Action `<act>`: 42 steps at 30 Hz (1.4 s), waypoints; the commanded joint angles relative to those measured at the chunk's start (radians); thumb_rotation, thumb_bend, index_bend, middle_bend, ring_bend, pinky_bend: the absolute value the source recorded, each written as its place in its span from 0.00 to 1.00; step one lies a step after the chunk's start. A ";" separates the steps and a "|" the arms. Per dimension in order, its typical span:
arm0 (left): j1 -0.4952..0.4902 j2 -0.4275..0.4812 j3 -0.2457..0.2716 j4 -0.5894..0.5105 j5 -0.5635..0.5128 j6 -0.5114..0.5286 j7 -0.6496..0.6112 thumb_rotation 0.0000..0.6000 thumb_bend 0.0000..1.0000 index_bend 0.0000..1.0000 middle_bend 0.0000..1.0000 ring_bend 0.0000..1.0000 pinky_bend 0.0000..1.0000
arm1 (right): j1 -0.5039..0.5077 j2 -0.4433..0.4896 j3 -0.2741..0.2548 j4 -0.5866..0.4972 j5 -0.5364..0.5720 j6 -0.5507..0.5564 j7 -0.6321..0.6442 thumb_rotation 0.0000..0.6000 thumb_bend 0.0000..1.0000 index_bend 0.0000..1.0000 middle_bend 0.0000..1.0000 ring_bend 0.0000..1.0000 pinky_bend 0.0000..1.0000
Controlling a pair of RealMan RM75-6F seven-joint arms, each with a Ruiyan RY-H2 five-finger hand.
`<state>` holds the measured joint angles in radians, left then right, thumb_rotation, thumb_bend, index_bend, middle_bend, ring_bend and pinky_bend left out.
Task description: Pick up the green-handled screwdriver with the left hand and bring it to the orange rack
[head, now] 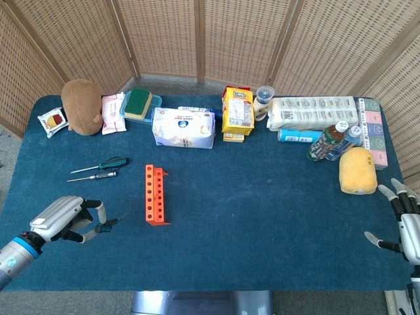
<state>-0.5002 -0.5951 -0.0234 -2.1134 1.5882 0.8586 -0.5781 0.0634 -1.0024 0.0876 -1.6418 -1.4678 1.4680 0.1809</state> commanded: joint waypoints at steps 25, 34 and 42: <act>-0.170 -0.025 0.017 0.115 0.162 -0.091 -0.456 1.00 0.38 0.58 1.00 1.00 1.00 | -0.002 0.005 0.002 0.002 0.001 0.003 0.013 1.00 0.00 0.11 0.00 0.00 0.00; -0.194 -0.042 0.029 0.128 0.145 -0.099 -0.451 1.00 0.38 0.58 1.00 1.00 1.00 | -0.003 0.007 0.003 0.003 0.000 0.005 0.019 1.00 0.00 0.11 0.00 0.00 0.00; -0.208 -0.067 0.034 0.136 0.113 -0.115 -0.432 1.00 0.38 0.58 1.00 1.00 1.00 | -0.003 0.006 0.002 0.002 0.001 0.005 0.016 1.00 0.00 0.11 0.00 0.00 0.00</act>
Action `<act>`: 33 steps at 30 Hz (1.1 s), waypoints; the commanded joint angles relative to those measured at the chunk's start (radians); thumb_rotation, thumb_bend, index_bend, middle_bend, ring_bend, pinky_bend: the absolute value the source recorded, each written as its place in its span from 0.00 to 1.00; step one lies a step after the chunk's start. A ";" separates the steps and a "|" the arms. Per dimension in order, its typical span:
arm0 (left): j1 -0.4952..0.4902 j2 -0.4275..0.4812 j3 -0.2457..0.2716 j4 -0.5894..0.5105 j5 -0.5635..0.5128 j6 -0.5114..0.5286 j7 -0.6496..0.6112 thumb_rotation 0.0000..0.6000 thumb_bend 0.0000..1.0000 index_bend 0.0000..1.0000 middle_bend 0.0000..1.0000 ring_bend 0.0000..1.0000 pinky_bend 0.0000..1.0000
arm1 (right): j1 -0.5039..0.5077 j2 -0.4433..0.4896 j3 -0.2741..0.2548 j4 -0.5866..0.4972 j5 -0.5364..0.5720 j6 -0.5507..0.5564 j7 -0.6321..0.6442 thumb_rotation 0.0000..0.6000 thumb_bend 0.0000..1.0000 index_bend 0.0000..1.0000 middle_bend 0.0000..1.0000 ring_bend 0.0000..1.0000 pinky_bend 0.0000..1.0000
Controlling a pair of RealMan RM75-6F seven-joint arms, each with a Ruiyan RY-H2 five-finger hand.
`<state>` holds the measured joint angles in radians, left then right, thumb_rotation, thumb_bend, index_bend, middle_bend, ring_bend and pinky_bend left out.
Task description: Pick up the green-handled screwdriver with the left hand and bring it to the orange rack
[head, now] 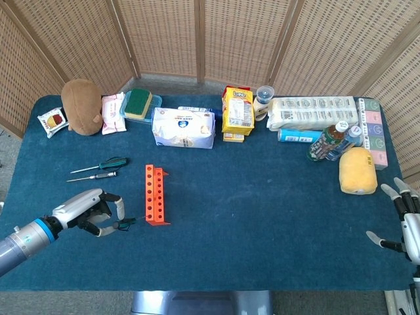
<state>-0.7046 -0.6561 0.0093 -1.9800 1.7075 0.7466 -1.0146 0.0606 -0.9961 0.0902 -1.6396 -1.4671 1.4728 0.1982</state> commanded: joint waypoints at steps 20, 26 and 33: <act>-0.027 -0.047 -0.003 0.006 -0.092 -0.039 0.085 1.00 0.38 0.58 1.00 1.00 1.00 | -0.001 0.002 0.001 -0.001 0.002 0.000 0.003 1.00 0.00 0.11 0.00 0.00 0.00; -0.029 -0.059 -0.014 -0.005 -0.143 -0.054 0.141 1.00 0.38 0.50 1.00 1.00 1.00 | -0.001 0.003 0.001 0.000 0.002 0.000 0.007 1.00 0.00 0.11 0.00 0.00 0.00; -0.024 -0.066 -0.029 -0.022 -0.191 -0.051 0.195 1.00 0.38 0.29 1.00 1.00 1.00 | -0.001 0.005 0.002 0.001 0.002 0.001 0.013 1.00 0.00 0.11 0.00 0.00 0.00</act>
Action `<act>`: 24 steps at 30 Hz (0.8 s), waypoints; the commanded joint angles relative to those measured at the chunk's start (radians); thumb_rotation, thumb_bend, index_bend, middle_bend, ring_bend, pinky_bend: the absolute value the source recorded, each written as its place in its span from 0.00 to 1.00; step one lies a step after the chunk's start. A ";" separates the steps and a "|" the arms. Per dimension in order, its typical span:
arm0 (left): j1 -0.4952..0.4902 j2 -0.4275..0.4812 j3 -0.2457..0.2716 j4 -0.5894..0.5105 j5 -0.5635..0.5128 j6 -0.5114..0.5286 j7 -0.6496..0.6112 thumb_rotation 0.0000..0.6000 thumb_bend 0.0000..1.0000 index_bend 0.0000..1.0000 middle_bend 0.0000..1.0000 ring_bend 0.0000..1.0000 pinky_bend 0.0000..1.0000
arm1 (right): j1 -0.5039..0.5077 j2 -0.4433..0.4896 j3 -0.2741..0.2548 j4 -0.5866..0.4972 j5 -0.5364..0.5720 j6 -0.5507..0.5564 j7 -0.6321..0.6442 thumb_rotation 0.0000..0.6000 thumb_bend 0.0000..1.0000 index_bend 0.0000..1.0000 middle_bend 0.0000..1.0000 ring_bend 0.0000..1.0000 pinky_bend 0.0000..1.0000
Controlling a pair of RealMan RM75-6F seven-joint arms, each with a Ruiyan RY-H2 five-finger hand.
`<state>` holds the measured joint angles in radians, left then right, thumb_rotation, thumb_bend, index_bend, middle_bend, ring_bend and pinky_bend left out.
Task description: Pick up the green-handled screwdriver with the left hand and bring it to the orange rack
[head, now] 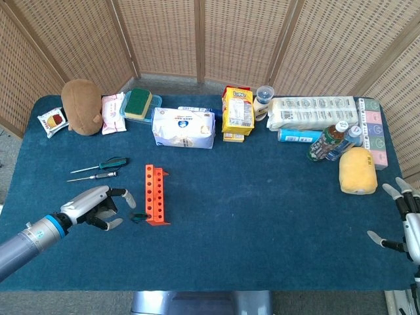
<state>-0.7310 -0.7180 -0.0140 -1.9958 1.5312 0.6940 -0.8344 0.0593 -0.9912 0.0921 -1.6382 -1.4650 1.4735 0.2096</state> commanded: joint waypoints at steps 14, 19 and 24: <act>0.057 0.003 -0.028 -0.029 -0.023 0.090 0.066 1.00 0.35 0.21 0.76 0.81 0.94 | -0.001 0.001 0.001 0.001 0.000 0.001 0.003 1.00 0.00 0.11 0.00 0.00 0.00; 0.148 -0.008 -0.019 -0.021 -0.010 0.249 0.261 1.00 0.22 0.00 0.07 0.12 0.50 | -0.001 0.000 0.001 0.000 0.001 0.002 -0.001 1.00 0.00 0.11 0.00 0.00 0.00; 0.277 -0.086 0.000 -0.017 -0.095 0.448 0.641 1.00 0.17 0.00 0.00 0.00 0.29 | 0.001 -0.002 0.003 -0.002 0.006 -0.001 -0.004 1.00 0.00 0.11 0.00 0.00 0.00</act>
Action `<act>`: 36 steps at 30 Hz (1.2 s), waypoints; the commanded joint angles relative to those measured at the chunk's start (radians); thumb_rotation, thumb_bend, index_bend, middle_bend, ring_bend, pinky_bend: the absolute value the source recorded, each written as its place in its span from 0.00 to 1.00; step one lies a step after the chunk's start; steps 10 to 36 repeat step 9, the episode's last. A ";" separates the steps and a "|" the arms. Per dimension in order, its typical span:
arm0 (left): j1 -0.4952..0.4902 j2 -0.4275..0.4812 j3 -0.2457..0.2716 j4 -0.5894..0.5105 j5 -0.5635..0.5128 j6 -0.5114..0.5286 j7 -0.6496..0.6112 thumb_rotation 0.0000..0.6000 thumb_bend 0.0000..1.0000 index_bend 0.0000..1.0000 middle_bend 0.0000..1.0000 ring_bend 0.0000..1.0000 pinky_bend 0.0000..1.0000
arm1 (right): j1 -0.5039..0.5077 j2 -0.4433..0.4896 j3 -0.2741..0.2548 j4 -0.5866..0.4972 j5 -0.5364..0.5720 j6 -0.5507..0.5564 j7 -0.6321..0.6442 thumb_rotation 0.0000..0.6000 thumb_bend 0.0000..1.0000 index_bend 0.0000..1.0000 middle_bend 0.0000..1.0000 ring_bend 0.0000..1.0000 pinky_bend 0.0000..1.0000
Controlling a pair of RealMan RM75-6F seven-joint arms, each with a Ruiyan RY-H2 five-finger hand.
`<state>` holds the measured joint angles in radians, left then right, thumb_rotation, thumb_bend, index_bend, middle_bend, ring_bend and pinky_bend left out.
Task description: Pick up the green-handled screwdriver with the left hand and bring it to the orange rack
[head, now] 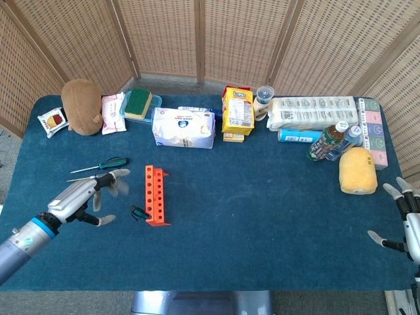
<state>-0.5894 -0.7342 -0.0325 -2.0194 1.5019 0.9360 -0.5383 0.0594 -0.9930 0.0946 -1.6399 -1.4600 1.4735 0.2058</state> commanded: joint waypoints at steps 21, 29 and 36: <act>0.369 -0.275 0.062 0.123 -0.151 0.535 0.658 1.00 0.15 0.00 0.00 0.00 0.14 | 0.009 -0.010 0.002 0.003 0.010 -0.015 -0.023 1.00 0.00 0.11 0.00 0.00 0.00; 0.369 -0.275 0.062 0.123 -0.151 0.535 0.658 1.00 0.15 0.00 0.00 0.00 0.14 | 0.009 -0.010 0.002 0.003 0.010 -0.015 -0.023 1.00 0.00 0.11 0.00 0.00 0.00; 0.369 -0.275 0.062 0.123 -0.151 0.535 0.658 1.00 0.15 0.00 0.00 0.00 0.14 | 0.009 -0.010 0.002 0.003 0.010 -0.015 -0.023 1.00 0.00 0.11 0.00 0.00 0.00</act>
